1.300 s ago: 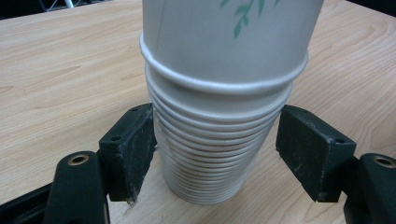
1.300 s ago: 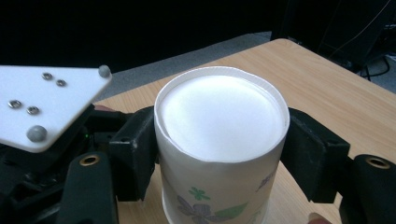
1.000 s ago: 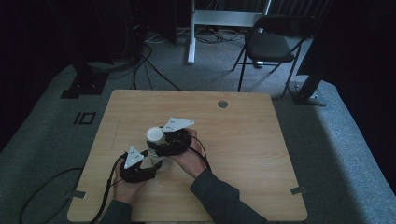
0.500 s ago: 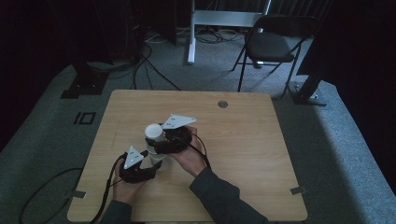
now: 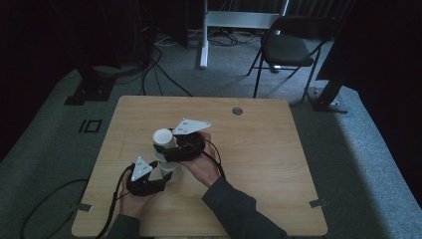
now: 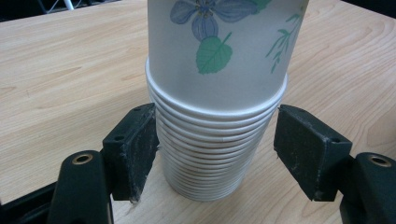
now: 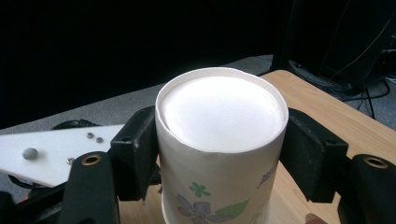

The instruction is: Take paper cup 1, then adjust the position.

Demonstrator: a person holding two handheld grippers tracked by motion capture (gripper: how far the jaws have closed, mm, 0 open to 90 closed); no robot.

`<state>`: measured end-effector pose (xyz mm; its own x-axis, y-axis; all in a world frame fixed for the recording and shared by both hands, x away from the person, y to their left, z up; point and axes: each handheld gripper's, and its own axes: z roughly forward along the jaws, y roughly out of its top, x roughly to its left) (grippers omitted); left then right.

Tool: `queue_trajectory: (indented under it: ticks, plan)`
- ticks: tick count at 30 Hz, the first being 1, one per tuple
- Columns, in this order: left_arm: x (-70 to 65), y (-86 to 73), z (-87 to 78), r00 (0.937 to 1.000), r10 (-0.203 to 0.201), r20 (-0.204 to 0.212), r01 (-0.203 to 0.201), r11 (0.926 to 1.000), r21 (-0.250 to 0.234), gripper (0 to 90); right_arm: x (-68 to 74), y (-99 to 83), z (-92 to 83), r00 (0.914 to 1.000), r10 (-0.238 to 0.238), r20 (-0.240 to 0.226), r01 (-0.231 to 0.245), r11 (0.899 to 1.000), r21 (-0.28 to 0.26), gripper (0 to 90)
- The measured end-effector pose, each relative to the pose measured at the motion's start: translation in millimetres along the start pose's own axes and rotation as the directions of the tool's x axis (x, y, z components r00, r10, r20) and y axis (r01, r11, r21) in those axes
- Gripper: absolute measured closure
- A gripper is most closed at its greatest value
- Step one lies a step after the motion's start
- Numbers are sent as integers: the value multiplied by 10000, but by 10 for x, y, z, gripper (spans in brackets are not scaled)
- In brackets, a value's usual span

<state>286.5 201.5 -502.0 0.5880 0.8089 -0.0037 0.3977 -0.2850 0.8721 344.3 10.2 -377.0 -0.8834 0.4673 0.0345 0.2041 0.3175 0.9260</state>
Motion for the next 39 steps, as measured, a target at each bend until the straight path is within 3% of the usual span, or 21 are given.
queue_trajectory:
  ticks: [13, 18, 29, 39]
  plan:
    - [41, -39, -85, 9999, -53, -100, 53, 10000, 19, 308, 3, 147, -73, 9997, 40, -228, -47, 9994, -329, 326]
    - [69, -51, -129, 9996, -278, -98, 277, 9996, -91, 310, 16, 220, -130, 9995, 60, -296, -78, 9981, -605, 326]
    - [91, -58, -139, 9996, -197, -202, 196, 9998, -20, 312, -2, 293, -163, 9999, -1, -151, -11, 9970, -777, 326]
    - [151, -75, -200, 9985, -394, -393, 387, 9991, -184, 314, -192, 315, -140, 9989, 350, 321, -323, 9962, -809, 326]
